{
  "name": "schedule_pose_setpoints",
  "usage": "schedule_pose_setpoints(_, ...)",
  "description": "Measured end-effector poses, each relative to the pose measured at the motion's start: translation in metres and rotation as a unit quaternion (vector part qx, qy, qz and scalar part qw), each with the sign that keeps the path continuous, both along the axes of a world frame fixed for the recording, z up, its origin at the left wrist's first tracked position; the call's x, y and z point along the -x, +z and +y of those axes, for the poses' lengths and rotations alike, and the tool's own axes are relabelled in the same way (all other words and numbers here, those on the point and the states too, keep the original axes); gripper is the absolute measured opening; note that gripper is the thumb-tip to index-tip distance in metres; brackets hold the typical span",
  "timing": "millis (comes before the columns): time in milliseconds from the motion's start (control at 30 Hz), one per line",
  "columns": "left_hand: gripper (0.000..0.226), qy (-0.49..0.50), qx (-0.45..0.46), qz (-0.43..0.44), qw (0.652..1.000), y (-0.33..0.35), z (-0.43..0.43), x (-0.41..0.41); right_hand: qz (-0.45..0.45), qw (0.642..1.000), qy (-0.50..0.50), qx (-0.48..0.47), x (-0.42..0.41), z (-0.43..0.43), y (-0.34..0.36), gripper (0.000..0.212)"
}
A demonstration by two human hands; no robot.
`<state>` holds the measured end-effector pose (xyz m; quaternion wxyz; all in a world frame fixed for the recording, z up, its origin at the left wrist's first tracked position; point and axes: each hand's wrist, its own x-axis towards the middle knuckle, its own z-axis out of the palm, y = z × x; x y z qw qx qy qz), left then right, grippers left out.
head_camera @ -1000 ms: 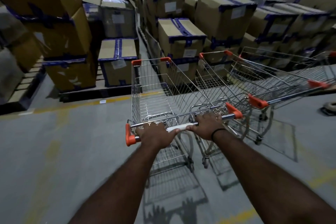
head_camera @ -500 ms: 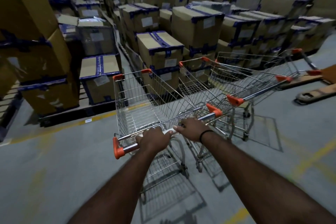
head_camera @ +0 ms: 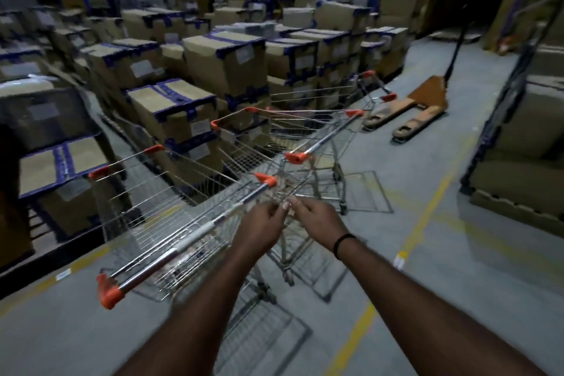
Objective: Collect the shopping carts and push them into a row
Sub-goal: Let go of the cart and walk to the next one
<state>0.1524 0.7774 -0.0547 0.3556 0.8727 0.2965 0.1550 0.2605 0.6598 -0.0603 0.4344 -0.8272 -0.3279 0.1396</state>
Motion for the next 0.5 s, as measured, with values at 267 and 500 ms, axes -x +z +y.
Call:
schedule_pose_setpoints(267,0.048,-0.162,0.121,-0.071,0.977,0.008,-0.211,-0.089,0.041,0.983,-0.165,-0.074,-0.033,-0.229,-0.001,0.058)
schedule_pose_setpoints(500,0.029,-0.343,0.229,-0.026,0.910,-0.008,-0.438,-0.135,0.068,0.920,-0.379,-0.075,-0.021,-0.470,-0.003,0.051)
